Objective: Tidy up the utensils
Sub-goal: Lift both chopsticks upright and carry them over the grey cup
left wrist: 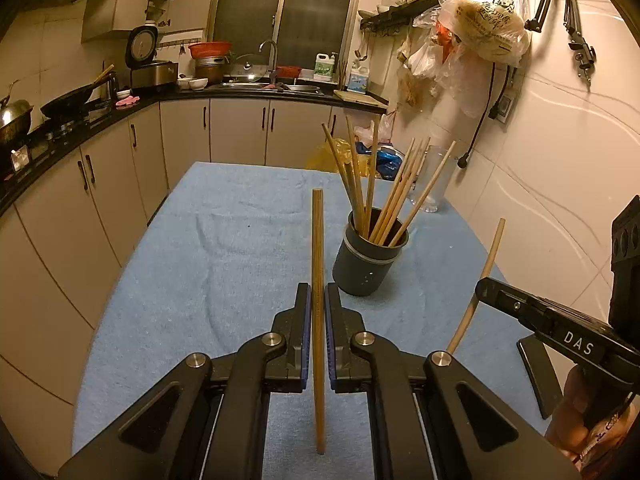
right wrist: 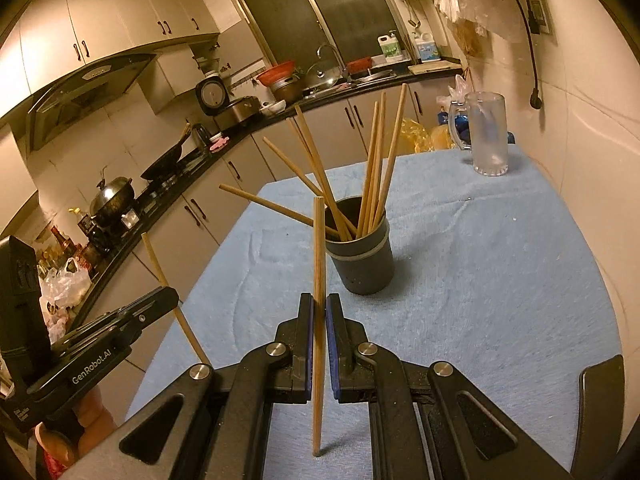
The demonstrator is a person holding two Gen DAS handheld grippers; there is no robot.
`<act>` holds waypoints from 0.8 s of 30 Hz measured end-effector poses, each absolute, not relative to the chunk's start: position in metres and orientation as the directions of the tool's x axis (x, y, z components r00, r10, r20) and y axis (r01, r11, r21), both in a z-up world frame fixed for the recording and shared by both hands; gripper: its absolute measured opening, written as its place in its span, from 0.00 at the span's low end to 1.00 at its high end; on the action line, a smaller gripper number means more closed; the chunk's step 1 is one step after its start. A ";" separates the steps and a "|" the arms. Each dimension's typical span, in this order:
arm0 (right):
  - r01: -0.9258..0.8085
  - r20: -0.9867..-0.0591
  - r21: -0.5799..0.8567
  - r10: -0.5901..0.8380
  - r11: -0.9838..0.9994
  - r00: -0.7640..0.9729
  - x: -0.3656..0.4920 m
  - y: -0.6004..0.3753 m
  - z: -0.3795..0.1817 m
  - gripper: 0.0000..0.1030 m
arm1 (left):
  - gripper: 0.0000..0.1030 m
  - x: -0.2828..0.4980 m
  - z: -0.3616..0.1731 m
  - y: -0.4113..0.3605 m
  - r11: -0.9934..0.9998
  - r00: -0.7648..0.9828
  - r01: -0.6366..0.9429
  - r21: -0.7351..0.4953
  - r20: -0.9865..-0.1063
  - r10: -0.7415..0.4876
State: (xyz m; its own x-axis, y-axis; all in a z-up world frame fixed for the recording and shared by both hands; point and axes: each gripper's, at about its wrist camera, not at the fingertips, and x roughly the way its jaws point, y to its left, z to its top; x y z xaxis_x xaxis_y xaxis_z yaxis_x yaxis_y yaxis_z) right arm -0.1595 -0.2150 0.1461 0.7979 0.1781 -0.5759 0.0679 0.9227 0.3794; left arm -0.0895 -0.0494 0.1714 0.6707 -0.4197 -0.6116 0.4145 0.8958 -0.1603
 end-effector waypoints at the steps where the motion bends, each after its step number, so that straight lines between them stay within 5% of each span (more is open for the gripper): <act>1: 0.069 -0.574 0.380 0.176 0.923 0.799 -0.160 -0.215 0.147 0.07 | 0.06 -0.089 0.172 -0.050 0.896 0.671 0.415 -0.160 -0.611 -0.420; 24: 0.079 -0.553 0.385 0.161 0.920 0.817 -0.164 -0.221 0.157 0.06 | 0.06 -0.091 0.187 -0.057 0.888 0.681 0.430 -0.161 -0.587 -0.437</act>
